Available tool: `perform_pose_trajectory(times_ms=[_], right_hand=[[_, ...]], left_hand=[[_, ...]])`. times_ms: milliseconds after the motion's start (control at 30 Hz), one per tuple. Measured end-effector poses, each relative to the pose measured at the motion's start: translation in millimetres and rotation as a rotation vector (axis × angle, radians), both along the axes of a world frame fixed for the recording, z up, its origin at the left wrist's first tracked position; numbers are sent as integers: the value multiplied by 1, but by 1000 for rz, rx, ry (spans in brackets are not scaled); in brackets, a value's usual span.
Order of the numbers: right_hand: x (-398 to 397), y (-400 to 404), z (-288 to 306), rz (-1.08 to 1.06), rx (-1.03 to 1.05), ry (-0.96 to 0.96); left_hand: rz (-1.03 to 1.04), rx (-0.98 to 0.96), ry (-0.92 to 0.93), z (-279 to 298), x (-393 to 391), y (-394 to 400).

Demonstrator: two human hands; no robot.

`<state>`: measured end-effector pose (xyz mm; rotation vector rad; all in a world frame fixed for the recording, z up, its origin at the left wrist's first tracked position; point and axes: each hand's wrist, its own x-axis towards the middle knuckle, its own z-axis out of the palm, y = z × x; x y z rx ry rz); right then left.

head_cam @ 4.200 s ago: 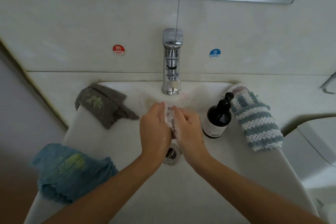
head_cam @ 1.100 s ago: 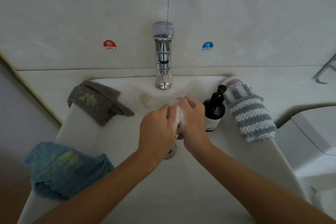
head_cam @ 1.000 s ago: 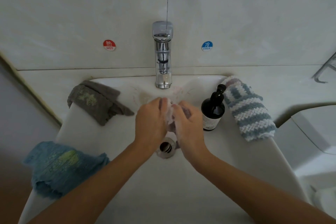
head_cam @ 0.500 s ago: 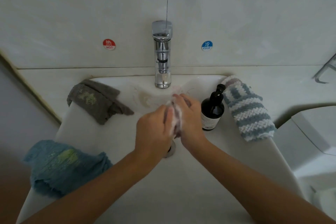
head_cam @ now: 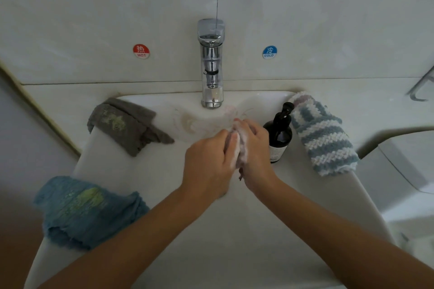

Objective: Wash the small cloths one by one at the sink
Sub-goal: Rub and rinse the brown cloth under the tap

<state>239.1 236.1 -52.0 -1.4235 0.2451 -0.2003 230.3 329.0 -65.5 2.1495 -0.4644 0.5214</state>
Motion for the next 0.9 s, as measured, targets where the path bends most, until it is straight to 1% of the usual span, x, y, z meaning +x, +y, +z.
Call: perform_pose_trajectory(times_ms=[133, 267, 400, 467, 567, 667, 800, 900], right_hand=[[-6, 0, 1, 39, -41, -109], [-13, 8, -1, 127, -148, -217], [-7, 10, -3, 109, -145, -202], [-5, 4, -3, 70, -179, -190], [-1, -4, -1, -11, -172, -166], [4, -8, -1, -90, -174, -126], [4, -7, 2, -68, -180, -90], [3, -8, 8, -41, -115, -119]], left_hand=[[11, 48, -42, 2, 11, 11], [71, 42, 24, 1, 25, 22], [75, 17, 58, -6, 27, 23], [58, 15, 31, -6, 24, 20], [1, -5, -25, -6, 18, 15], [-34, -30, -30, -5, 10, 10], [2, -4, -10, -7, 12, 9], [54, -40, -1, -9, 22, 15]])
